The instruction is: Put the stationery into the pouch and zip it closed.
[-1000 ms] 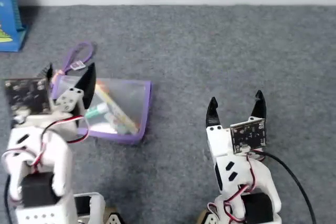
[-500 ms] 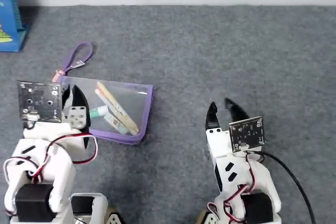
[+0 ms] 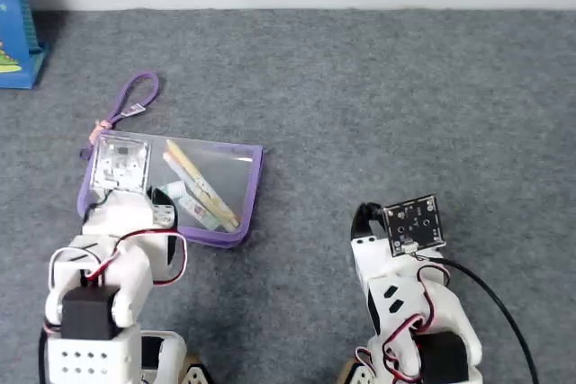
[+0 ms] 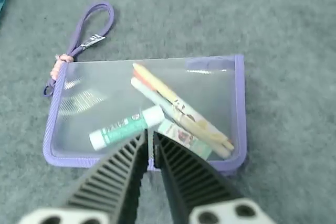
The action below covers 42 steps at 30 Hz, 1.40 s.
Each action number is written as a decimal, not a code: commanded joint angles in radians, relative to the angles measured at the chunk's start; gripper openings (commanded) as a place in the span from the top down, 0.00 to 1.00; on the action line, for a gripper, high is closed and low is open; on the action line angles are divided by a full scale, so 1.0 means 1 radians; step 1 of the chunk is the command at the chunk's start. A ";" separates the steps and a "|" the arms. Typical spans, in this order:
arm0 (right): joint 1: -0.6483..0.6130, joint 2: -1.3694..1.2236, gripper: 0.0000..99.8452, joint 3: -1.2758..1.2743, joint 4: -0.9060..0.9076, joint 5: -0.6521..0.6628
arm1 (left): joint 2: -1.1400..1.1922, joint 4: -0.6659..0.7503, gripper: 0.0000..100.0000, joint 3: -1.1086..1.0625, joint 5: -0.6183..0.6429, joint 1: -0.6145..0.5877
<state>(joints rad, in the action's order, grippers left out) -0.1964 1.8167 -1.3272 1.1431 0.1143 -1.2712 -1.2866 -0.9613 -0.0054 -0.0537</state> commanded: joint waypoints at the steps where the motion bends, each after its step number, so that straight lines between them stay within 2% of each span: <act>1: -0.001 -0.001 0.99 0.046 0.048 -0.009 | -0.121 0.089 0.99 -0.085 0.008 0.006; 4: 0.013 -0.001 0.99 0.044 0.085 -0.009 | -0.296 0.146 0.99 -0.220 0.009 0.006; 9: 0.153 -0.001 0.99 -0.049 0.016 -0.009 | -0.560 0.150 0.99 -0.341 0.009 0.006; 14: 0.234 -0.001 0.99 -0.181 -0.058 -0.009 | -0.489 0.150 0.99 -0.357 0.009 0.038; 29: 0.229 -0.002 0.99 -0.356 -0.019 -0.009 | -0.543 0.327 0.99 -0.723 0.003 0.054; 42: 0.232 -0.004 0.99 -0.356 0.166 -0.002 | -0.545 0.180 0.99 -0.723 0.003 0.054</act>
<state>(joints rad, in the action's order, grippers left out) 0.0276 1.8075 -1.6632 1.2781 0.1143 -1.8036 -1.0687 -1.6947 -0.0054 0.0015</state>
